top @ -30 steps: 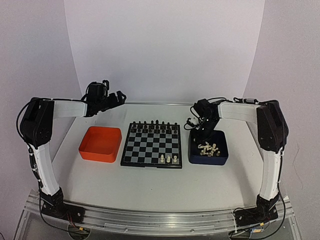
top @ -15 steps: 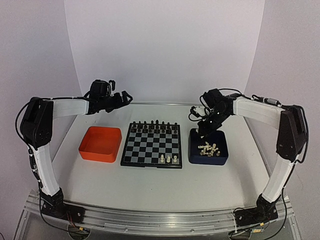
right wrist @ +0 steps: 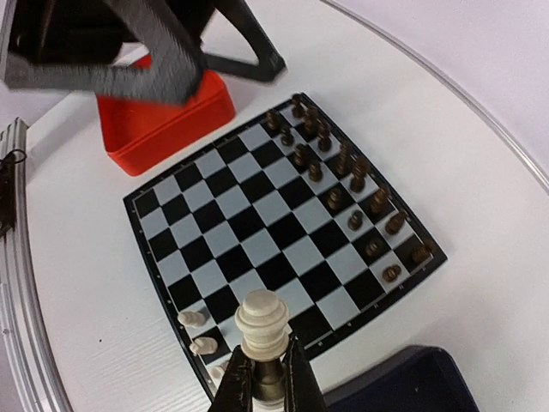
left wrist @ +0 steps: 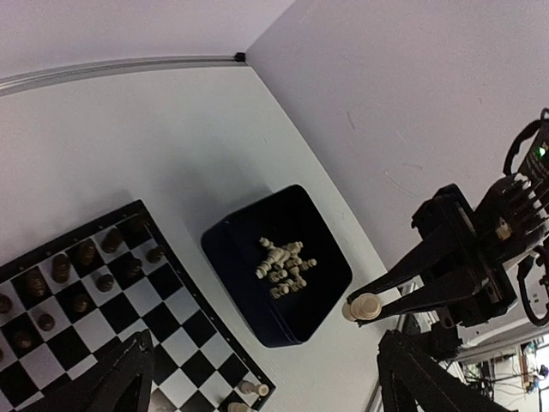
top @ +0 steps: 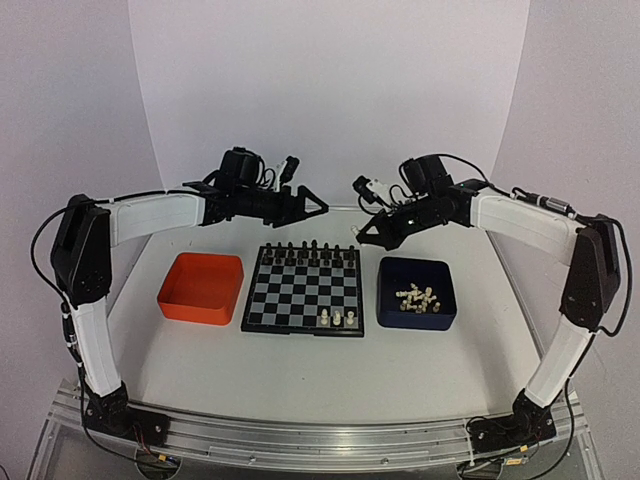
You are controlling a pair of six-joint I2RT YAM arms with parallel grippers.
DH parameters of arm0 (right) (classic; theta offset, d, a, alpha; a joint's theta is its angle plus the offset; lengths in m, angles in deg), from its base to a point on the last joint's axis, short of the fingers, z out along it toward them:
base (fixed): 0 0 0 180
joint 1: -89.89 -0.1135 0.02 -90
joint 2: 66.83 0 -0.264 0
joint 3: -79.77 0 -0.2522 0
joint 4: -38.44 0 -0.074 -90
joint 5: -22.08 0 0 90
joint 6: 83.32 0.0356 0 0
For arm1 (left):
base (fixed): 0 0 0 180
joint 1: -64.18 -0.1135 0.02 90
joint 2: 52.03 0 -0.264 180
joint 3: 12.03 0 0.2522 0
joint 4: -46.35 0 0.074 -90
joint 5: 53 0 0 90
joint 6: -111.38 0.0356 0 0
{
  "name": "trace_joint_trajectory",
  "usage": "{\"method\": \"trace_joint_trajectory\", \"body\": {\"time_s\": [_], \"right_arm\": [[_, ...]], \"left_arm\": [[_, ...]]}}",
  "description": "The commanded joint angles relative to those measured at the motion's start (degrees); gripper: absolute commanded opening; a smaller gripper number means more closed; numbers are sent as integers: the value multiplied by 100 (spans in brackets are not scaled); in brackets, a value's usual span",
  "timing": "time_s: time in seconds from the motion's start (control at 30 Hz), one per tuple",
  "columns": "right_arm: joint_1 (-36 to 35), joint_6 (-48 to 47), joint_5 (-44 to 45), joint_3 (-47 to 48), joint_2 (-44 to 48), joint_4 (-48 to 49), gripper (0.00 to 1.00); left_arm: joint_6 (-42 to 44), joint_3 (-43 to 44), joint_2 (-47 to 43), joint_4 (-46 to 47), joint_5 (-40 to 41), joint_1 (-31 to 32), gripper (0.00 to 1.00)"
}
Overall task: Set up the chess pieces on the board
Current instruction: Place the chess piece on the chessboard.
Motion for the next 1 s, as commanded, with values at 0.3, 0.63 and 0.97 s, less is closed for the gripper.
{"method": "trace_joint_trajectory", "body": {"time_s": [0.3,0.63,0.97], "right_arm": [[-444,-175,-535,381,-165,587,0],[-516,-72,-362,429,-235,802,0],[-562,-70,-32,505,-343,909,0]], "left_arm": [[201,432,-129,-318,-622,528,68],[260,193,-293,-279,-666,541,53],[324,182,-312,-296,-791,539,8]]}}
